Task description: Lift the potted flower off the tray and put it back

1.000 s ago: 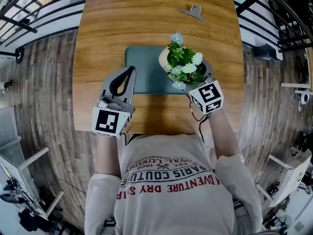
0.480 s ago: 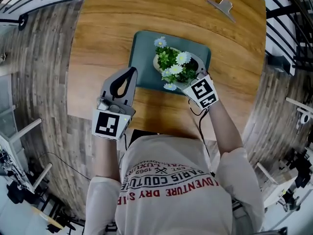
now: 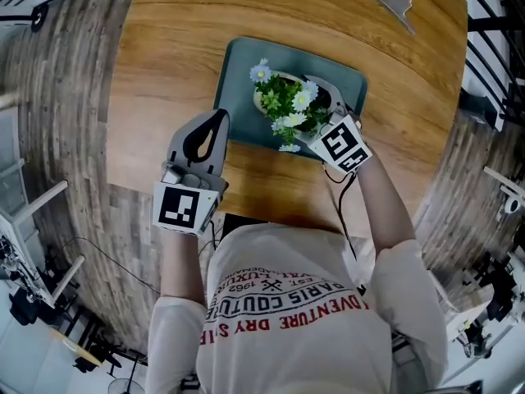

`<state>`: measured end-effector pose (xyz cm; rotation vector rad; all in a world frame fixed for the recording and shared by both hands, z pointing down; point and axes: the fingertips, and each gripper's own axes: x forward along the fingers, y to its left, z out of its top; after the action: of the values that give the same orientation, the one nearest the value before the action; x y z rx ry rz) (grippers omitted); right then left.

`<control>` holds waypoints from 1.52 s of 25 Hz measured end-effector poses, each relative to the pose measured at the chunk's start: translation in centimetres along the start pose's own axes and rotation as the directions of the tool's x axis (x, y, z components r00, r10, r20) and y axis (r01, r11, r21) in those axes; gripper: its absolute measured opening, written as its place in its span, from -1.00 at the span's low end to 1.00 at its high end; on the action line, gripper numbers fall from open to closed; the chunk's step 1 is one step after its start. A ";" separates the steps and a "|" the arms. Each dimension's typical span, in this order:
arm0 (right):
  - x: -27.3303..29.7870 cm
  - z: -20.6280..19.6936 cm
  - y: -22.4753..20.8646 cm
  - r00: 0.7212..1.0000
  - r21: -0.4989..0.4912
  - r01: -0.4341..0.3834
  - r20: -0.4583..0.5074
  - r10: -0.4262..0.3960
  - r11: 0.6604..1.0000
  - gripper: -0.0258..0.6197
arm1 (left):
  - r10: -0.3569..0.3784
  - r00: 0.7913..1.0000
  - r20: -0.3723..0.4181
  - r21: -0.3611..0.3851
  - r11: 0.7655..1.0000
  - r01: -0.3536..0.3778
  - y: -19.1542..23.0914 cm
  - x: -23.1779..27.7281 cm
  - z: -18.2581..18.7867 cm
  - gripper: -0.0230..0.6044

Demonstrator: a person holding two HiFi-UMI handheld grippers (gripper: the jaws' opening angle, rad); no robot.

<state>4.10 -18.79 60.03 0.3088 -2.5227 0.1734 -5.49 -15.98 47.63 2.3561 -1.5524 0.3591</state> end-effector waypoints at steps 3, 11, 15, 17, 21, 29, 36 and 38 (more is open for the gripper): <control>0.2 -0.2 0.3 1.000 0.030 -0.019 0.011 0.019 0.999 0.56 | 0.004 1.000 -0.013 -0.002 1.000 -0.004 0.0 0.1 -0.3 -0.89; -1.7 1.1 -0.4 0.998 0.048 0.037 0.052 -0.040 0.998 0.56 | -0.012 1.000 0.004 0.031 0.999 0.012 -1.3 0.3 0.4 -0.89; -3.9 2.1 -0.3 0.995 0.017 0.073 0.060 -0.074 0.997 0.56 | -0.016 0.999 0.032 0.047 0.999 0.014 -2.1 -0.3 1.3 -0.89; -5.1 2.4 -0.3 0.993 0.003 0.103 0.058 -0.103 0.995 0.56 | -0.024 0.999 0.044 0.062 0.998 0.021 -2.6 -0.7 2.0 -0.89; -8.0 3.6 -0.8 0.976 0.030 0.201 0.079 -0.203 0.979 0.56 | -0.059 0.996 0.065 0.094 0.994 0.053 -3.6 -1.4 3.2 -0.89; -15.5 9.4 -1.9 0.810 0.161 0.516 0.229 -0.540 0.841 -0.58 | -0.137 0.984 0.113 0.167 0.979 0.117 -4.3 -2.8 7.2 -0.89; -19.8 12.2 -1.3 0.682 0.293 0.632 0.229 -0.695 0.717 -0.82 | -0.201 0.968 0.152 0.242 0.957 0.160 -4.0 -4.5 10.4 -0.89; -20.8 13.0 -1.1 0.656 0.326 0.649 0.219 -0.722 0.688 -0.83 | -0.205 0.967 0.151 0.264 0.951 0.160 -3.8 -4.9 11.2 -0.89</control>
<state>14.05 -18.55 37.54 1.4840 -2.4960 0.0957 -3.34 -14.64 35.07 2.7709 -1.4159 0.3259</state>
